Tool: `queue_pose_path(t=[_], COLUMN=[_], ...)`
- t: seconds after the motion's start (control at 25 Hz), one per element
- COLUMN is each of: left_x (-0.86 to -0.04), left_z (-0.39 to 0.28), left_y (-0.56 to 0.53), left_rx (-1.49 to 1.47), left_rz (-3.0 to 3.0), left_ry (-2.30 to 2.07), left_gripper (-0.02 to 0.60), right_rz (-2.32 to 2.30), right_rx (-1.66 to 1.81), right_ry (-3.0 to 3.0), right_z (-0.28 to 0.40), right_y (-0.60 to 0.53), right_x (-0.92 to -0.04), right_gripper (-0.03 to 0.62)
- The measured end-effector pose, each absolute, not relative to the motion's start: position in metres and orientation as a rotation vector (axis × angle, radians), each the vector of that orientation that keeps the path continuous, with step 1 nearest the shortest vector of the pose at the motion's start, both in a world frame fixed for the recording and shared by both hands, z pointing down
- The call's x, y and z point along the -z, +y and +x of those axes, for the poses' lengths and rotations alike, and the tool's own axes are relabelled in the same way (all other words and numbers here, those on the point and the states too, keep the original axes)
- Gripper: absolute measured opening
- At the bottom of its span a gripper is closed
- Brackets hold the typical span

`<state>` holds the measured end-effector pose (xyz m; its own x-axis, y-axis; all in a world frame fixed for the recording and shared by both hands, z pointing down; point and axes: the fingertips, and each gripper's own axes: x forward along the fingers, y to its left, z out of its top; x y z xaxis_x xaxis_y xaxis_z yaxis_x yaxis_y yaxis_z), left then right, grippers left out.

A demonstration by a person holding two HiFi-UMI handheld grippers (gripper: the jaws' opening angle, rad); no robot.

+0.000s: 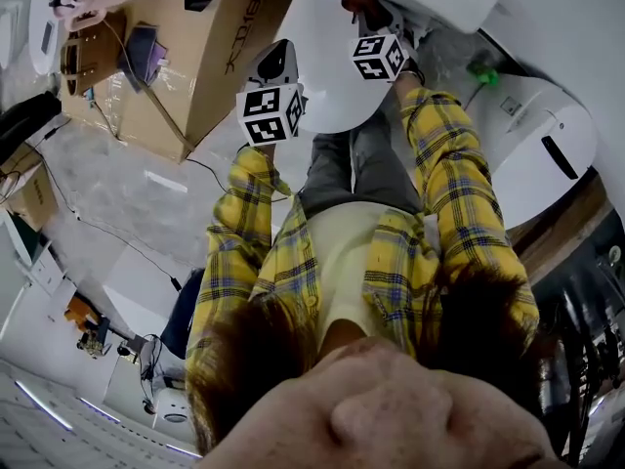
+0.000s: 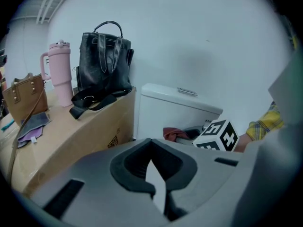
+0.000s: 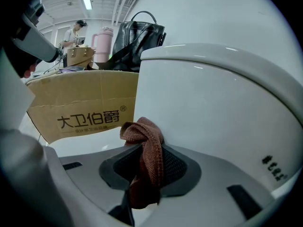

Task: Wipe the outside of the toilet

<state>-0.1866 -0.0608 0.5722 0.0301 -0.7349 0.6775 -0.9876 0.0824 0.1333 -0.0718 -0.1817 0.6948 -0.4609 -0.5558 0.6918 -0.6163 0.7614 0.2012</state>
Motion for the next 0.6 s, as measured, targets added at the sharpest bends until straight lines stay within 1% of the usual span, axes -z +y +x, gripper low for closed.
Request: queue_pose_path(t=[0.6], left_x=[-0.59], left_z=[-0.148], left_y=[-0.082], left_rx=[-0.591], left_rz=[1.801], left_ry=[-1.644], left_gripper=[0.002], right_rz=[0.975], right_rx=[-0.126], right_ry=[-2.147], right_z=[-0.004], right_y=[-0.17], right_x=[-0.685], right_gripper=[0.123])
